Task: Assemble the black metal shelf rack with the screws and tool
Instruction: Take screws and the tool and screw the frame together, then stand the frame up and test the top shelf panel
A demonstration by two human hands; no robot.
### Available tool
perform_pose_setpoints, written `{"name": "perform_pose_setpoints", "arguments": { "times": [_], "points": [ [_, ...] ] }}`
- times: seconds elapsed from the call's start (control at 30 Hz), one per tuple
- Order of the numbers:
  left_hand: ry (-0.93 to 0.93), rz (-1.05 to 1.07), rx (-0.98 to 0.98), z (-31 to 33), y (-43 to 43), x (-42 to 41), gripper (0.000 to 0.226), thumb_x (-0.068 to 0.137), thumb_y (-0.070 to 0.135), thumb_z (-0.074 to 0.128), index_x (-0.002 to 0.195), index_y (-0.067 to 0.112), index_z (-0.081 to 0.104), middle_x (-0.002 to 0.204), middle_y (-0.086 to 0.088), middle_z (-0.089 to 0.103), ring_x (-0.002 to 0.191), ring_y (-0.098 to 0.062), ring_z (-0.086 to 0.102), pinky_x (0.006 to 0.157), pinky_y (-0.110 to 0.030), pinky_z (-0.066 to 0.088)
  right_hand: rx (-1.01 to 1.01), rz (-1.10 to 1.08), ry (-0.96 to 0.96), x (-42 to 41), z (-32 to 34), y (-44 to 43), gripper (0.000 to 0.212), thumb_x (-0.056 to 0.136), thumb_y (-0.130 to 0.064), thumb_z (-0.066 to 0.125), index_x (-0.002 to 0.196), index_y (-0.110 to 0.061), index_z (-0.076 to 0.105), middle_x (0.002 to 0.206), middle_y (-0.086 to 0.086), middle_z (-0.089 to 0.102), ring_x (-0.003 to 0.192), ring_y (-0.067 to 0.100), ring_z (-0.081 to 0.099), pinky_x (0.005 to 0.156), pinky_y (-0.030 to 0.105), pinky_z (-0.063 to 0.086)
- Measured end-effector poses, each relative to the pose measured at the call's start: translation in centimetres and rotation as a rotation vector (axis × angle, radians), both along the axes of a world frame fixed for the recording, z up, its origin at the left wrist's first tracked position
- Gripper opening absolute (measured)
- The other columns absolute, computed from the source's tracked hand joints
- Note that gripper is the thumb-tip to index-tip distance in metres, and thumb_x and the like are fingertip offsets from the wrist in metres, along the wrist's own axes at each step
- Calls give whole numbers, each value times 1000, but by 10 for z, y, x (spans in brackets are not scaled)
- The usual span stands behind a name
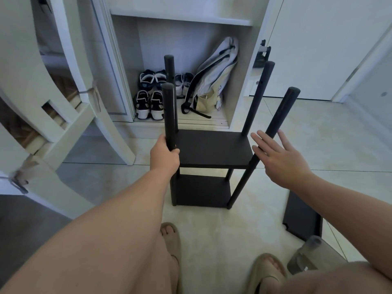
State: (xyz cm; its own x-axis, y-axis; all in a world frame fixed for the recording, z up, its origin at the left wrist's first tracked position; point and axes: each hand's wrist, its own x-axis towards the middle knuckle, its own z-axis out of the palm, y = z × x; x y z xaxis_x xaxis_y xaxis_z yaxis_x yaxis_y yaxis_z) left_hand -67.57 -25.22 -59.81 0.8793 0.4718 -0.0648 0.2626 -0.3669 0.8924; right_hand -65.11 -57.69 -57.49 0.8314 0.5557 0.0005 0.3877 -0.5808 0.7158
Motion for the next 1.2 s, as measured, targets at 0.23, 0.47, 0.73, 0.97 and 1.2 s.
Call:
{"name": "perform_pose_setpoints", "arguments": {
  "times": [0.23,0.47,0.73,0.97,1.2],
  "points": [
    [67,9,40,12,-7,-17,26,99,20,59,125,17,55,110,-1,60,101,-23,59,86,-37,52,22,-76,110,-25,9,-16,71,102,-37,38,164,-16,10,165,12,-27,149,30,-33,122,59,-13],
    [550,-74,-6,25,-26,-40,63,100,45,52,148,9,34,144,-15,48,111,-32,55,75,-34,43,163,-156,175,-57,19,-30,77,101,-49,42,164,-23,4,160,8,-35,149,33,-32,123,59,-10],
    [617,-673,343,15,-84,-53,75,94,65,46,154,20,35,156,-6,39,142,-31,38,116,-46,32,284,-428,249,-88,15,-81,79,102,-64,25,161,-27,-14,166,4,-28,153,33,-25,124,57,-5],
    [303,-972,669,-35,-188,-61,79,91,69,44,156,31,23,166,3,16,153,-24,7,121,-49,19,350,-659,303,-105,-19,-164,78,102,-63,27,161,-30,-11,168,-2,-23,154,28,-22,124,56,-4],
    [319,-1129,702,-131,-300,-42,77,92,70,39,157,35,17,168,3,7,154,-25,0,123,-50,12,458,-841,401,-90,-98,-235,77,103,-61,24,160,-30,-17,168,-4,-22,154,28,-23,125,56,-3]
  ]
}}
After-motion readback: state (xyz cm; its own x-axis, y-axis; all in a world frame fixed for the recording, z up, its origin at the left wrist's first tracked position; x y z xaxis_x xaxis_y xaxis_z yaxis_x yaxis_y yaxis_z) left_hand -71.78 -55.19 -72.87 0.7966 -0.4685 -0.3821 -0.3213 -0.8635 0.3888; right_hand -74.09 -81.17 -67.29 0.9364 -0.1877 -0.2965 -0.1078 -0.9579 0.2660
